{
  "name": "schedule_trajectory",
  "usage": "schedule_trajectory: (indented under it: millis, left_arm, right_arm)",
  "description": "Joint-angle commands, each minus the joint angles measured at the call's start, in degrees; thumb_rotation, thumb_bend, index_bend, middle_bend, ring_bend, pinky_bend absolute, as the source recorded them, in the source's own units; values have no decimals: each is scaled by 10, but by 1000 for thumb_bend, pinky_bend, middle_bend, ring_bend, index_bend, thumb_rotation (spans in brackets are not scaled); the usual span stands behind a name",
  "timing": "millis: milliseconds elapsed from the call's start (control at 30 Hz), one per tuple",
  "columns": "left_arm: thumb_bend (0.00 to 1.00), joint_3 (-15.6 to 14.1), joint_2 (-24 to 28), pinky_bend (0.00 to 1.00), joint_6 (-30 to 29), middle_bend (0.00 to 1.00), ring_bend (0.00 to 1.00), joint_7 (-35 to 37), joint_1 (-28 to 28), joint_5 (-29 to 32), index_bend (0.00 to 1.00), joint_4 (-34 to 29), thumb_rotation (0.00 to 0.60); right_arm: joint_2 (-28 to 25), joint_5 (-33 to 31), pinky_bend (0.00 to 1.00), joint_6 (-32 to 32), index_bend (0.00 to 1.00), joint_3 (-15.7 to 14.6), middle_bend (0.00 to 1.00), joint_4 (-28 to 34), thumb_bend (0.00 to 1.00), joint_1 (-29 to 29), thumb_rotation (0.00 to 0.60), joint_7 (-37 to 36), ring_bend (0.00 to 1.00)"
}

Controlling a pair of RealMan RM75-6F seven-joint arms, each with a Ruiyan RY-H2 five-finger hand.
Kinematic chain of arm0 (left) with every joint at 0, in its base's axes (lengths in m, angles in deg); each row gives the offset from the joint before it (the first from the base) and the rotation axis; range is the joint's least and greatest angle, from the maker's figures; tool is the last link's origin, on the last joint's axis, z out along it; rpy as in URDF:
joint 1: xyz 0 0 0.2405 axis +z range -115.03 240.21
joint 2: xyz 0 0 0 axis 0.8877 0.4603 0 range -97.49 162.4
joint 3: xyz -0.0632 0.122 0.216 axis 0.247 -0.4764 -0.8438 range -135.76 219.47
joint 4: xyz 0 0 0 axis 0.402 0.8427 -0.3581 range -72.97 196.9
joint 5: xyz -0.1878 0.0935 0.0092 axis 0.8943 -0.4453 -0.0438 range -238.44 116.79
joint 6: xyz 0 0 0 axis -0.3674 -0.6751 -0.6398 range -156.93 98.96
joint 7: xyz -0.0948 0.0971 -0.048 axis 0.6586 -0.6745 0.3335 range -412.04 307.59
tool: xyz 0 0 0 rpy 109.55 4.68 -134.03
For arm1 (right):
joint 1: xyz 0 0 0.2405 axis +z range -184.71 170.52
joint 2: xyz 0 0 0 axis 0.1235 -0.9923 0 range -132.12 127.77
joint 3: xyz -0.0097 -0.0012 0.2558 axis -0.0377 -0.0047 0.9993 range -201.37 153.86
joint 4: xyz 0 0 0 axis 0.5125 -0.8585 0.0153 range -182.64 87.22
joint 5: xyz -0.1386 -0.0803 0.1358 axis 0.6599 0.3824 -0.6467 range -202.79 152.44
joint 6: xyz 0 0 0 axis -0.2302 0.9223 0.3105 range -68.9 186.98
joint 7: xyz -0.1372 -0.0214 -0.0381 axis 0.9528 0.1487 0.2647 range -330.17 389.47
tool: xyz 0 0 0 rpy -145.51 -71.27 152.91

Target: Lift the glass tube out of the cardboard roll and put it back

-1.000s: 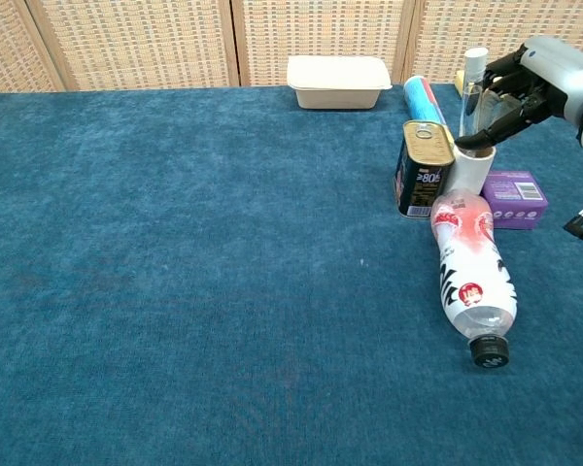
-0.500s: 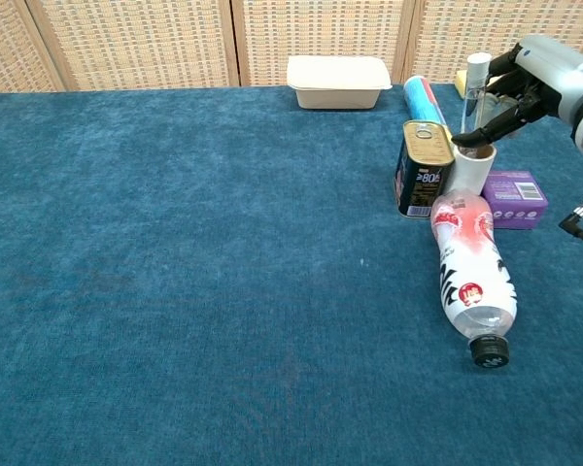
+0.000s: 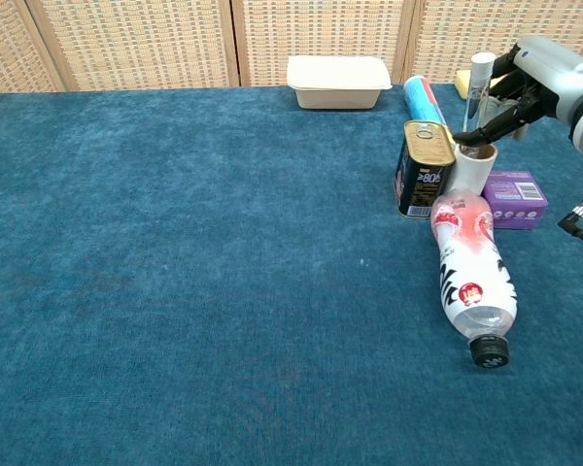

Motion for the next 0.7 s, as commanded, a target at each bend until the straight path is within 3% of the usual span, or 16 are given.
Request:
schedule_trajectory:
  millis: [33, 700]
  left_arm:
    - [153, 0, 0, 331, 0, 432, 245, 0, 0, 0, 475, 0, 600]
    - [154, 0, 0, 331, 0, 432, 244, 0, 0, 0, 475, 0, 600]
  right_arm:
    - [1, 1, 605, 1, 584, 0, 722, -1, 280, 0, 600, 0, 713]
    - [8, 9, 760, 2, 623, 0, 794, -12, 311, 1, 600, -2, 812]
